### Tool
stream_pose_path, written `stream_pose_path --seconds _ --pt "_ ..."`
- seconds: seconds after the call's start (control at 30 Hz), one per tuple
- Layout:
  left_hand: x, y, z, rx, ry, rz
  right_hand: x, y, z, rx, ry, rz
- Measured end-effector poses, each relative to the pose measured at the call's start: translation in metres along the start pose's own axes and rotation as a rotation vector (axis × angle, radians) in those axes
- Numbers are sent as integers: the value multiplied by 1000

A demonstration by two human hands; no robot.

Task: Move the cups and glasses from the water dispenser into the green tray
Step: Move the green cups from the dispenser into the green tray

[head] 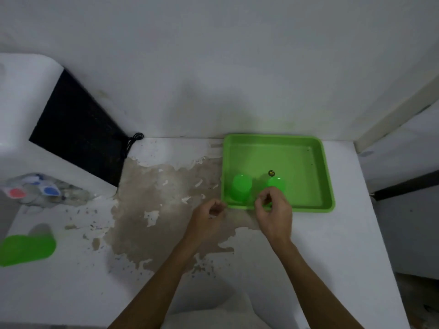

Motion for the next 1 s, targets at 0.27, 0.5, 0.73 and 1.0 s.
stream_pose_path --seconds 0.27,0.5,0.73,1.0 --pt "-80 58 58 -107 96 -132 97 58 67 105 -236 331" --pt "-193 117 131 -206 85 -331 200 93 159 32 -244 577" --pt "-307 158 187 -206 -23 -590 304 129 243 -43 -203 763" --pt "-399 183 222 -237 -325 -813 365 157 299 -71 -188 880"
Point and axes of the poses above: each hand's wrist, its own y-axis away from the middle knuckle, its own x-axis out of the palm, z = x × y, the point moved 7 cm from there along -y, towards the middle knuckle, and after that the axes turned 1 degree about z, right-handed, at the moved point
